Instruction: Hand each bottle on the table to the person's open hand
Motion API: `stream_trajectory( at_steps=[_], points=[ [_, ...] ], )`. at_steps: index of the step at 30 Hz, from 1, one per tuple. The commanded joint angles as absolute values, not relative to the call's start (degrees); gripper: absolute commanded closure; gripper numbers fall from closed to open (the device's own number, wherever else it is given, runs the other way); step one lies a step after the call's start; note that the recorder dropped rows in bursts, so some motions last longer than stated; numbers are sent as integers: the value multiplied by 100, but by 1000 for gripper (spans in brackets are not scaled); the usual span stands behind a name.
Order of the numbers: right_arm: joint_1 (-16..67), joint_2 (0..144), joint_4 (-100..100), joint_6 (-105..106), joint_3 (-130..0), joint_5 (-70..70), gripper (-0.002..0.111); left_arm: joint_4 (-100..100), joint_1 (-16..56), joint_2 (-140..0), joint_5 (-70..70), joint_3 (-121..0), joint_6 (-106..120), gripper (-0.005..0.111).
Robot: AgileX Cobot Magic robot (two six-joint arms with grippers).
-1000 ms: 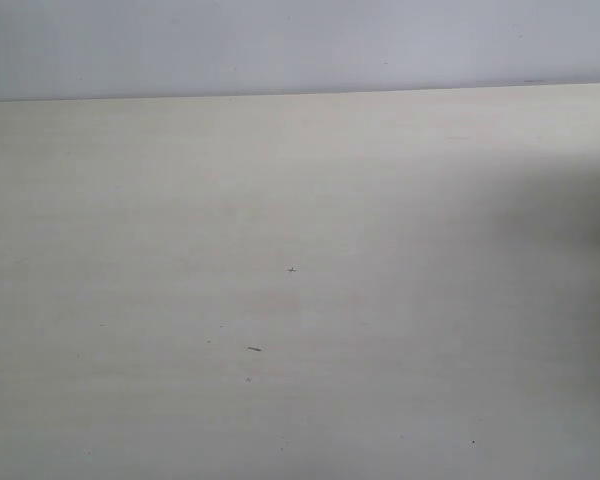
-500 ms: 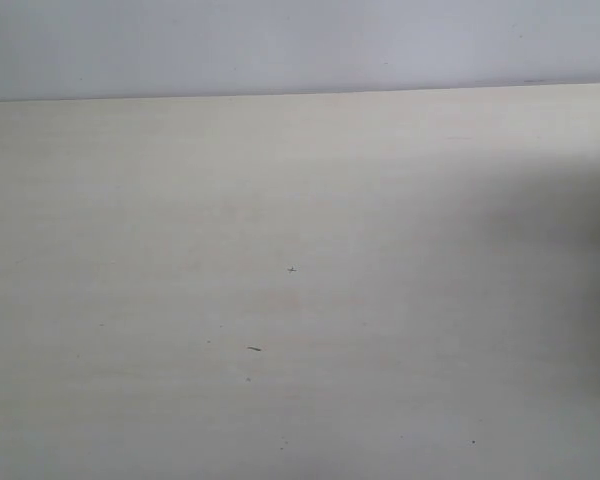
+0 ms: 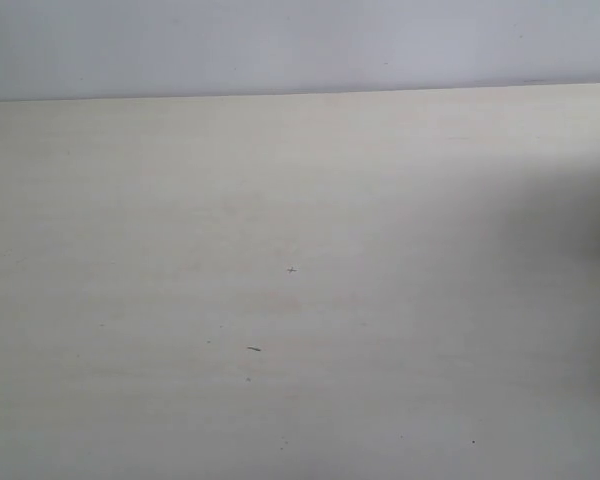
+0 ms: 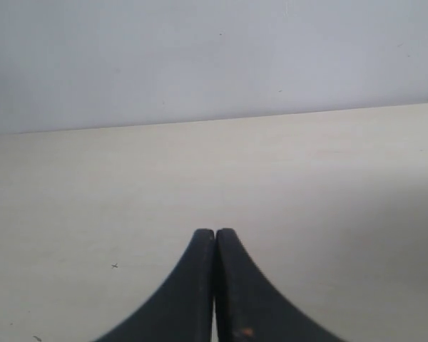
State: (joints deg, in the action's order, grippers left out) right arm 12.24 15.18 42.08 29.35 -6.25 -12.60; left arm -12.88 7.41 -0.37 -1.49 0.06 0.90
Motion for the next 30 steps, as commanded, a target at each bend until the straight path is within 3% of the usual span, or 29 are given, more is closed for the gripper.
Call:
stream_trajectory(
  at_steps=[1, 6, 30],
  points=[
    [1202, 1477, 4206, 2979, -609, -1209, 108, -943, 725, 0, -376, 0, -470, 106],
    [1202, 1477, 4206, 2979, -609, -1209, 108, 802, 725, 0, -548, 0, -2199, 106],
    [1202, 1477, 4206, 2979, -609, -1209, 108, 803, 725, 0, -548, 0, -2160, 106]
  ],
)
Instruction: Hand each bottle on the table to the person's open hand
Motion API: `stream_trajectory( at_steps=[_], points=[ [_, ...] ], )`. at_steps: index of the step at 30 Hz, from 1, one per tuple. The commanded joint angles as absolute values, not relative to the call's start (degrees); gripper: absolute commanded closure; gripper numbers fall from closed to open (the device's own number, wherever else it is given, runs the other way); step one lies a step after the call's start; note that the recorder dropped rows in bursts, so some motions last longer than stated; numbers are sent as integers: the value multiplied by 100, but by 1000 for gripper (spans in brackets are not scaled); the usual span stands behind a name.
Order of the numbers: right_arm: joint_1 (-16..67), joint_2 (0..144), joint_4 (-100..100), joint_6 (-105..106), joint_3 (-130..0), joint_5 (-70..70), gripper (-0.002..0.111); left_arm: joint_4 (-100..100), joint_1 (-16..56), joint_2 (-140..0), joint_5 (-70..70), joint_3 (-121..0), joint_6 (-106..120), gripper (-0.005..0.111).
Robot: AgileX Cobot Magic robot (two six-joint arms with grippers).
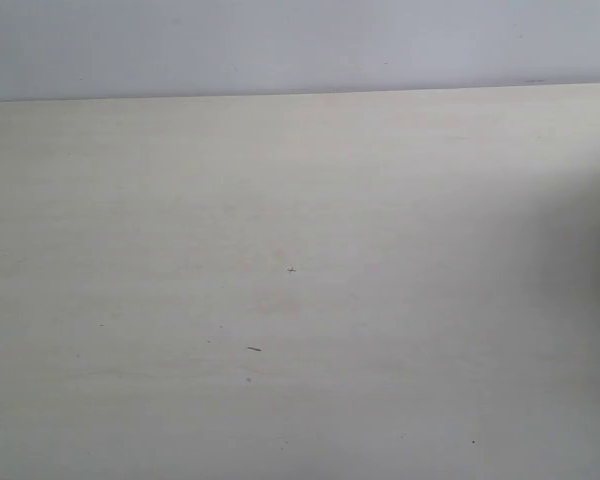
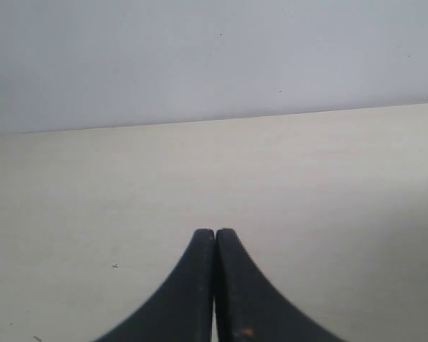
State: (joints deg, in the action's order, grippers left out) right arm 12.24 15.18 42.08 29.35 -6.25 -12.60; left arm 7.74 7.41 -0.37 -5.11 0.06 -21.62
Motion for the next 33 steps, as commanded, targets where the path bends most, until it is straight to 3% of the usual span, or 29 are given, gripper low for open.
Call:
stream_trajectory(
  at_steps=[1, 9, 16, 25, 29, 33],
  points=[
    [1202, 1477, 4132, 3116, -609, -1209, 108, 803, 725, 0, -548, 0, -2160, 106],
    [1096, 1327, 3618, 3501, -596, -1167, 108, 803, 725, 0, -548, 0, -2148, 106],
    [359, 0, 3494, 3588, 0, -190, 108, 803, 725, 0, -548, 0, -2148, 106],
    [314, 0, 3381, 3545, 0, -256, 108, 812, 725, 0, -548, 0, -2146, 106],
    [314, 0, -553, -211, 0, -325, 108, 812, 725, 0, -548, 0, -2146, 106],
    [314, 0, -794, -580, 0, -334, 108, 812, 725, 0, -548, 0, -2146, 106]
  ],
)
